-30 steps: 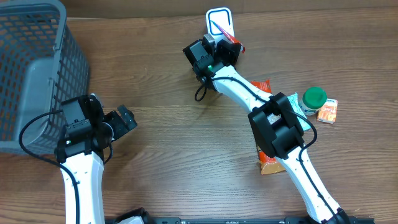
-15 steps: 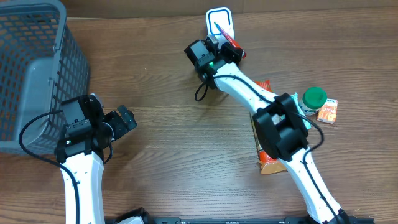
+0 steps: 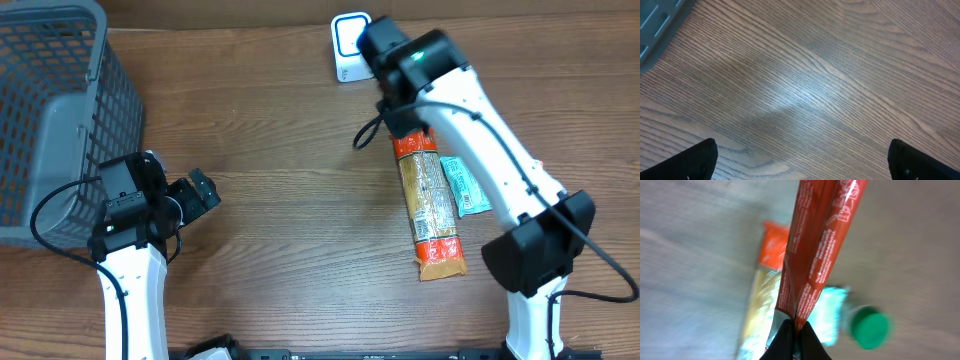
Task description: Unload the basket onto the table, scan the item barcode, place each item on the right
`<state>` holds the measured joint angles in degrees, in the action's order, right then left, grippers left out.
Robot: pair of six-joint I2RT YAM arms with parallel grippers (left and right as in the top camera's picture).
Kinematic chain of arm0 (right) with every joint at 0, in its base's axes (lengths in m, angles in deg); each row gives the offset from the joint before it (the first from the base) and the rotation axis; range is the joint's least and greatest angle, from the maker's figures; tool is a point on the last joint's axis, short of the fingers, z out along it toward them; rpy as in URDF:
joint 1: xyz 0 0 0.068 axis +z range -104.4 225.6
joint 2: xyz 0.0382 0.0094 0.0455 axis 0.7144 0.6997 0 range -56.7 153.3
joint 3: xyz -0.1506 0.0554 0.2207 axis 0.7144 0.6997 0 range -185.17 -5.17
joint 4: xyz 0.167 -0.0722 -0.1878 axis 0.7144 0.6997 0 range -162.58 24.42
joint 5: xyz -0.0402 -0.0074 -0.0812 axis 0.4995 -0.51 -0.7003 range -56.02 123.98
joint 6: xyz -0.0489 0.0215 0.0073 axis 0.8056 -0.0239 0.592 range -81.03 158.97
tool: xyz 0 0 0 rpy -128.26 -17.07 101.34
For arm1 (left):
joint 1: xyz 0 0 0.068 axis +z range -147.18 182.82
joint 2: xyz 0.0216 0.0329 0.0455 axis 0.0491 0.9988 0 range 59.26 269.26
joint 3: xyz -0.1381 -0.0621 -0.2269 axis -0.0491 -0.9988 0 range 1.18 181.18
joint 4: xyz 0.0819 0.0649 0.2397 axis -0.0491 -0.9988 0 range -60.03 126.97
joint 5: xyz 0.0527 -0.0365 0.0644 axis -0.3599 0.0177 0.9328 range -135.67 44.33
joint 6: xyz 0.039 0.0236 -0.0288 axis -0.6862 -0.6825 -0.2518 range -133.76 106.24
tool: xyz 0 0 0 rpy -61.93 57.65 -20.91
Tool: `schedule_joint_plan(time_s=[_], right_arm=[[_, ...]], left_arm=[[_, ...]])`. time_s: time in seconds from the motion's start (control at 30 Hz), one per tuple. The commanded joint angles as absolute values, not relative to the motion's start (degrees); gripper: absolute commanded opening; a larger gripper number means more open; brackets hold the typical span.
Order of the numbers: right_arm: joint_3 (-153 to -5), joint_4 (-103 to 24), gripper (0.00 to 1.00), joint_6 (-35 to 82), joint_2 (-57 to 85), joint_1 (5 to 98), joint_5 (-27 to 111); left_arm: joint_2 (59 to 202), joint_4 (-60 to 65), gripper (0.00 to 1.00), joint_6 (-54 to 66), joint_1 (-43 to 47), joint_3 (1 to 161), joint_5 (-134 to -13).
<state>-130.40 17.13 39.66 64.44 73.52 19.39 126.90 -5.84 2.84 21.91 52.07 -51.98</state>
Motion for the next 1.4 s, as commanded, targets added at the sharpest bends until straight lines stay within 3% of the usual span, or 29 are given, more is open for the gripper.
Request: schedule_joint_plan(time_s=[0.0, 0.43, 0.7, 0.9, 1.1, 1.37], right_arm=[[-127.1, 18.58, 0.04, 37.36, 65.71, 69.98, 35.23], [-115.63, 22.29, 0.04, 31.66, 57.62, 69.52, 35.58], [-94.47, 8.3, 0.04, 31.46, 44.77, 69.52, 37.68], [-82.08, -0.57, 0.04, 31.42, 43.55, 69.41, 40.76], [-78.01, -8.83, 0.04, 31.44, 43.55, 69.41, 40.7], [-77.86, -10.12, 0.04, 29.89, 43.61, 69.41, 38.6]], left_arm=[[127.2, -5.86, 1.0, 3.61, 21.62, 52.86, -51.43], [127.2, -5.86, 1.0, 3.61, 21.62, 52.86, -51.45], [127.2, -5.86, 1.0, 3.61, 21.62, 52.86, -51.43], [127.2, -5.86, 1.0, 3.61, 21.62, 52.86, -51.43], [127.2, -5.88, 1.0, 3.61, 21.62, 52.86, -51.43], [127.2, -5.86, 1.0, 3.61, 21.62, 52.86, -51.43]])
